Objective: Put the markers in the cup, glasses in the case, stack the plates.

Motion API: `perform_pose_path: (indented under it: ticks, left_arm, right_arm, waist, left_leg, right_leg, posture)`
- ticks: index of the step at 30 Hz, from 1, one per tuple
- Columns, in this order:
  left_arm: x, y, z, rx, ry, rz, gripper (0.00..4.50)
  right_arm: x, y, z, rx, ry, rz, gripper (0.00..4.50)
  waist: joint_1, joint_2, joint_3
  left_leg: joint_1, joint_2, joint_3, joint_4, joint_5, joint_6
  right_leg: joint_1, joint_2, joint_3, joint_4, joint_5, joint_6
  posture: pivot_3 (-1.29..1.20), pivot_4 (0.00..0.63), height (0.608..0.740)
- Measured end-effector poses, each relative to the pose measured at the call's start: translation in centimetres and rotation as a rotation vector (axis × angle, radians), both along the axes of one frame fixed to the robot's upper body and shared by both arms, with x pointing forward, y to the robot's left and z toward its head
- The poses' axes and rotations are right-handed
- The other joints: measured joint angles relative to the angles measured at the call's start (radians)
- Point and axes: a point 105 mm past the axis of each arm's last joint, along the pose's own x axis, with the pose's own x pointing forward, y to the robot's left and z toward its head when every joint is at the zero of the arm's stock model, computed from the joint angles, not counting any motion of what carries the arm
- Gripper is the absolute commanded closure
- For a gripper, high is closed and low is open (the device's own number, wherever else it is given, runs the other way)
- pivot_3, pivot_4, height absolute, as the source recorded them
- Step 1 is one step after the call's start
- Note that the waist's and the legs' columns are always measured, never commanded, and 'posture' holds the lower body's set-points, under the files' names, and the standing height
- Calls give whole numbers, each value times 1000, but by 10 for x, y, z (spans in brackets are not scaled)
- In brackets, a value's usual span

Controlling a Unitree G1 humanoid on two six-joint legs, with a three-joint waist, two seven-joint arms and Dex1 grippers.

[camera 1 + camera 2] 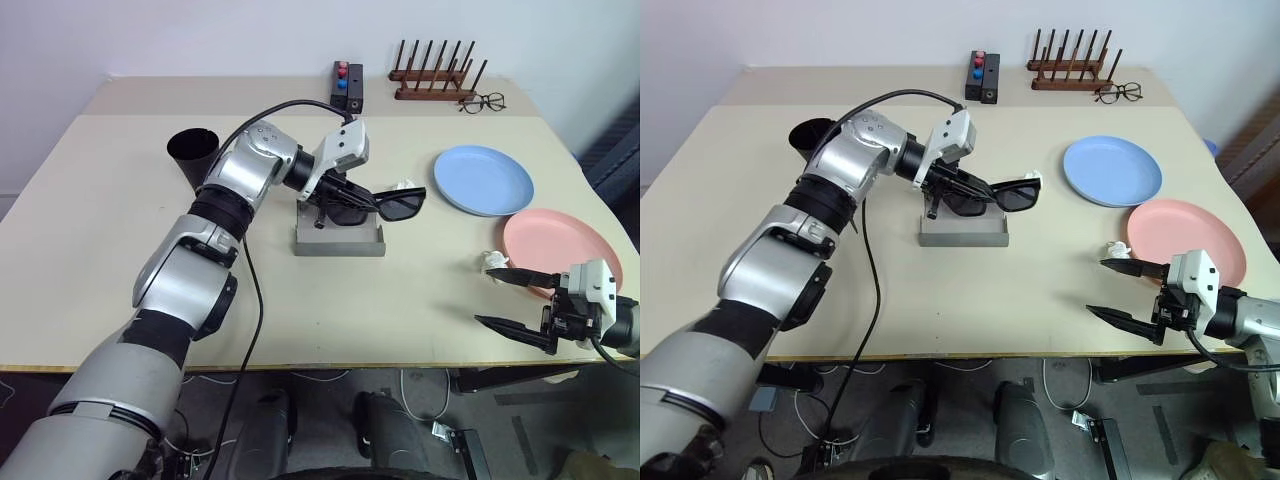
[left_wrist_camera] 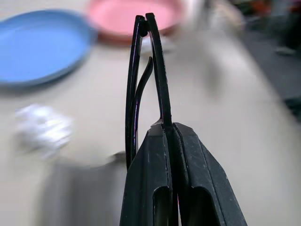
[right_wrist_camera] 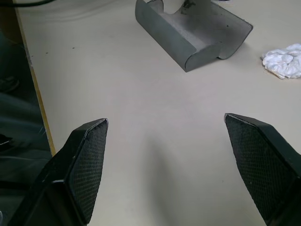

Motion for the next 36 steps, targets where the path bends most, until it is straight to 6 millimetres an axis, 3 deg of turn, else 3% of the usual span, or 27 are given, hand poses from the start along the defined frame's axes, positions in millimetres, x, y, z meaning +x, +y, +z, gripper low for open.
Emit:
perform_pose_path:
  ticks: [9, 21, 25, 30, 31, 35, 36]
  left_arm:
    - [12, 26, -29, 132, 12, 70, 4463]
    - [10, 30, -42, 201, 13, 57, 4463]
    - [6, 29, -47, 208, 41, 26, 3057]
    - [1, 27, -49, 207, 59, -6, 413]
    - [1, 27, -51, 203, 63, -6, 47]
    - [4, 27, -50, 169, 44, 21, 47]
    - [6, 25, -45, 144, 29, 37, 344]
  right_arm:
    - [3, 2, 0, 5, -17, -1, 450]
    - [-2, 1, -6, 8, 5, -19, 450]
    - [-2, 1, -6, 9, 6, -21, 450]
    - [-2, 1, -6, 10, 6, -21, 450]
    - [-2, 1, -6, 10, 5, -21, 450]
    - [0, 1, -4, 12, -3, -27, 450]
    - [1, 1, -3, 16, -10, -28, 450]
  waist:
    - [4, 0, 0]
    - [3, 0, 1]
    - [3, 0, 1]
    - [3, 0, 0]
    - [3, 0, 0]
    - [3, 0, 1]
    - [3, 0, 1]
  left_leg:
    - [-1, 0, 0, 0, 0, 0]
    - [-1, 0, 0, 0, 0, 0]
    - [-1, 0, 0, 0, 0, 0]
    - [-1, 0, 0, 0, 0, 0]
    - [-1, 0, 0, 0, 0, 0]
    - [-1, 0, 0, 0, 0, 0]
    - [-1, 0, 0, 0, 0, 0]
  right_leg:
    - [0, 0, 0, 0, 0, 0]
    - [0, 0, 0, 0, 0, 0]
    - [0, 0, 0, 0, 0, 0]
    - [0, 0, 0, 0, 0, 0]
    - [0, 0, 0, 0, 0, 0]
    - [0, 0, 0, 0, 0, 0]
    - [0, 0, 0, 0, 0, 0]
  posture:
    - [0, 150, 740]
    - [0, 150, 740]
    - [0, 150, 740]
    - [0, 150, 740]
    - [0, 150, 740]
    - [0, 150, 740]
    - [0, 150, 740]
